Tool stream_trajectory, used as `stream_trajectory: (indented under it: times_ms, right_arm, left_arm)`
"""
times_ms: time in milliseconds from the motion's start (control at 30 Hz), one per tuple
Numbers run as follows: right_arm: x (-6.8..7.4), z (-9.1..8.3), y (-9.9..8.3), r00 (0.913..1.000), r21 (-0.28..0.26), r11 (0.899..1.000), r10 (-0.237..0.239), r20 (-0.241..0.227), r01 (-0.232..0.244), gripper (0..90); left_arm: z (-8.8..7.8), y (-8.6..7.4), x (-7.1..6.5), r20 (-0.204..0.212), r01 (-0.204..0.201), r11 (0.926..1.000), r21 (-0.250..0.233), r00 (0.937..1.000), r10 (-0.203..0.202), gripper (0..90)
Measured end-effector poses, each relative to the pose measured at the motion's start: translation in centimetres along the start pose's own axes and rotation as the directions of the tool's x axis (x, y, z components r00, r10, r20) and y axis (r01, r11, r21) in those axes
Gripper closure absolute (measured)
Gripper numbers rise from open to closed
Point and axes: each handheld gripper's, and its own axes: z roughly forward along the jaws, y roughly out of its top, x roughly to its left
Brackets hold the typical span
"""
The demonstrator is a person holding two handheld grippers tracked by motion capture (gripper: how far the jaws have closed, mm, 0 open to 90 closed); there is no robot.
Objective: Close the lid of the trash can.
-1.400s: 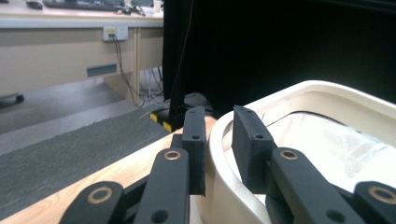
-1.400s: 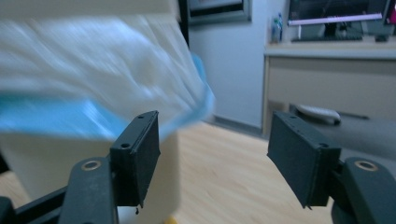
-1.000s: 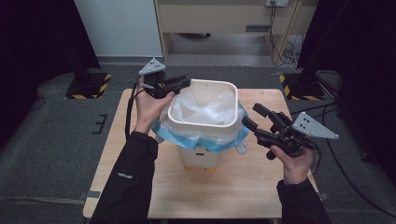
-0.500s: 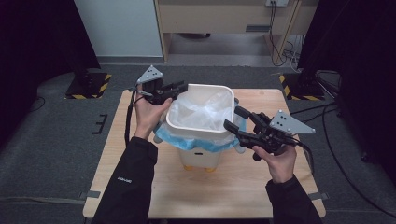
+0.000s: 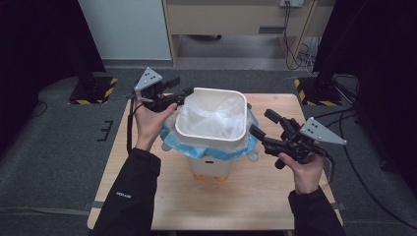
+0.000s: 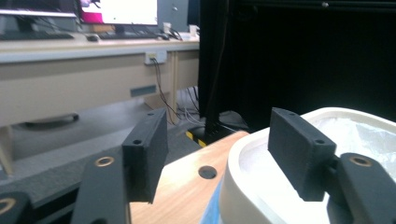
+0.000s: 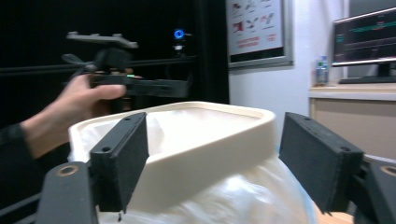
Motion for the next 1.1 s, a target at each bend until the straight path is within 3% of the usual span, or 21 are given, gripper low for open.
stream_trajectory:
  times_ms: [133,267,567,667,933,1100]
  right_arm:
    - [-1.3,-1.2,-0.7,0.9986,-0.005,1.0,0.024,0.048,-0.024,19.0]
    - [-2.7,-2.3,-1.9,0.994,0.028,0.999,0.04,0.102,-0.043,17.5]
    - [-5.5,-3.8,-4.5,0.9766,0.103,0.991,0.066,0.205,-0.088,16.0]
    - [-6.3,-3.9,-5.6,0.9707,0.141,0.984,0.072,0.229,-0.106,15.1]
    - [-7.9,-4.4,-7.9,0.9551,0.208,0.967,0.082,0.285,-0.145,13.5]
    - [-8.9,-4.7,-9.8,0.9453,0.276,0.948,0.063,0.32,-0.157,12.3]
  left_arm:
    - [-1.6,-0.2,0.2,-0.025,-0.004,0.9998,-0.02,0.9997,0.003,34.1]
    - [-3.5,-1.2,0.7,-0.035,0.011,0.9989,-0.046,0.9993,-0.013,31.8]
    - [-8.5,-6.2,2.7,-0.103,0.045,0.998,-0.045,0.9935,-0.049,29.5]
    - [-9.8,-8.1,3.3,-0.135,0.074,0.9972,-0.015,0.988,-0.075,27.9]
    - [-11.2,-13.7,3.7,-0.155,0.123,0.989,0.082,0.9819,-0.109,25.2]
    - [-10.5,-17.1,3.8,-0.175,0.145,0.9702,0.194,0.9783,-0.112,23.5]
